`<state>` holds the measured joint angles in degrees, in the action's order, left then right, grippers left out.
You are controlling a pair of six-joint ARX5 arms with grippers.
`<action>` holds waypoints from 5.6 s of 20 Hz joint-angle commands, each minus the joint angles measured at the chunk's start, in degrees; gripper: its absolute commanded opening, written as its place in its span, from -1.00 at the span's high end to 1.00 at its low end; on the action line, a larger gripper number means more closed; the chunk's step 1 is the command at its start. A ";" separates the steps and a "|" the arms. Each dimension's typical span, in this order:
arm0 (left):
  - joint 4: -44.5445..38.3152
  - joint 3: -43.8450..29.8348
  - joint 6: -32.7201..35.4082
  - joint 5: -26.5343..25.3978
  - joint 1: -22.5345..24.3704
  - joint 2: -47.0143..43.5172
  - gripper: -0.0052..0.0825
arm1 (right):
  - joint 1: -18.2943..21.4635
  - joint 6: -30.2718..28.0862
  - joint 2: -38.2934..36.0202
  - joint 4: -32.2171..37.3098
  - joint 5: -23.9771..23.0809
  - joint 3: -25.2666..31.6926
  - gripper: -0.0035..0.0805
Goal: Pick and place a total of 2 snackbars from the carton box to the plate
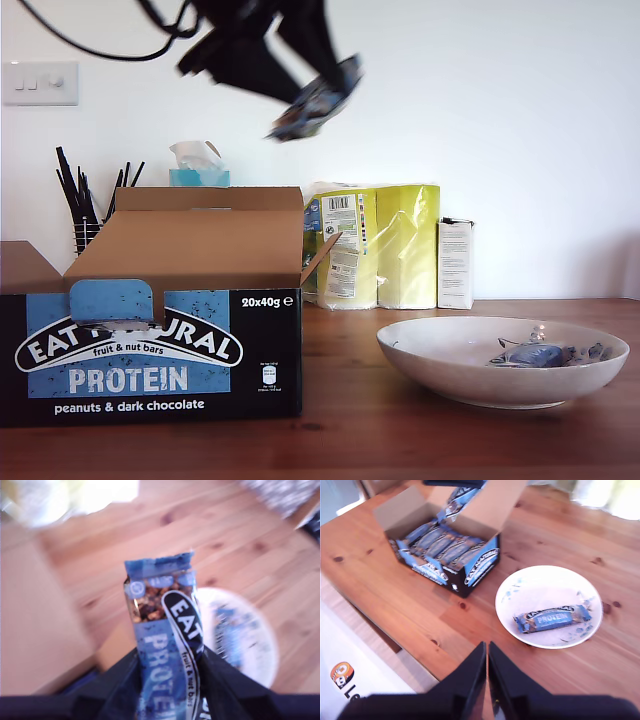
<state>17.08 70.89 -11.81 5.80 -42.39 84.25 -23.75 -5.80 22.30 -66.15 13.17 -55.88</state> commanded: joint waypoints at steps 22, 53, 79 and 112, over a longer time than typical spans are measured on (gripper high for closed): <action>4.68 27.71 7.41 1.64 -9.11 30.45 0.35 | -0.24 4.52 -3.45 -8.28 -3.23 -8.00 0.95; 15.63 37.79 7.74 -4.07 -9.42 46.93 0.38 | -0.24 2.32 -3.45 -6.80 -3.26 -8.00 0.95; 23.76 35.65 12.33 1.46 -0.96 23.58 0.93 | 0.17 0.52 17.53 34.38 -8.52 2.62 0.95; -5.84 -46.93 9.27 1.18 27.56 -54.55 0.93 | 13.53 5.97 -5.81 35.69 2.62 25.86 0.95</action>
<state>11.70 25.02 -2.39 7.42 -14.55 30.00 -9.96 -0.34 17.02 -30.30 15.92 -31.14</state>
